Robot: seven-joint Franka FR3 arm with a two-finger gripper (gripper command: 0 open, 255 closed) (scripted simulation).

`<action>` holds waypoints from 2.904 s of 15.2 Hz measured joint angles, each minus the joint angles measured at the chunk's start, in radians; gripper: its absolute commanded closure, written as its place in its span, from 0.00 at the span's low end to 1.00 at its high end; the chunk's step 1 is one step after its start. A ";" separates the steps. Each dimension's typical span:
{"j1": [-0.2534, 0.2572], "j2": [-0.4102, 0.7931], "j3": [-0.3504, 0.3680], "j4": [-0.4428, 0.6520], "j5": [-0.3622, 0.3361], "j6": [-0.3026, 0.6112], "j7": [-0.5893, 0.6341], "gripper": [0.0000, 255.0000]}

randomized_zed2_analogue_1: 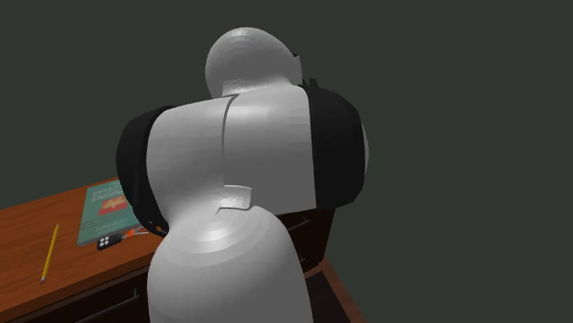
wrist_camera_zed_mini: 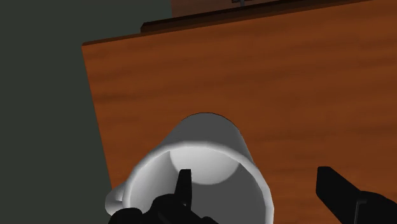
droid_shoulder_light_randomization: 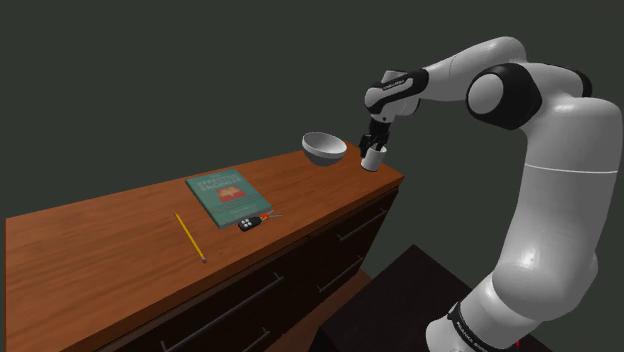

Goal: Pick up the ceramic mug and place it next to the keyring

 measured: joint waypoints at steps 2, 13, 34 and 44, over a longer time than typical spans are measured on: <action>0.000 0.001 0.000 -0.002 0.001 0.003 0.000 0.00; 0.000 0.002 0.000 -0.003 0.001 0.004 0.000 1.00; 0.007 -0.075 -0.013 0.120 -0.026 -0.191 0.009 1.00; 0.005 -0.094 -0.017 0.231 -0.033 -0.320 0.009 1.00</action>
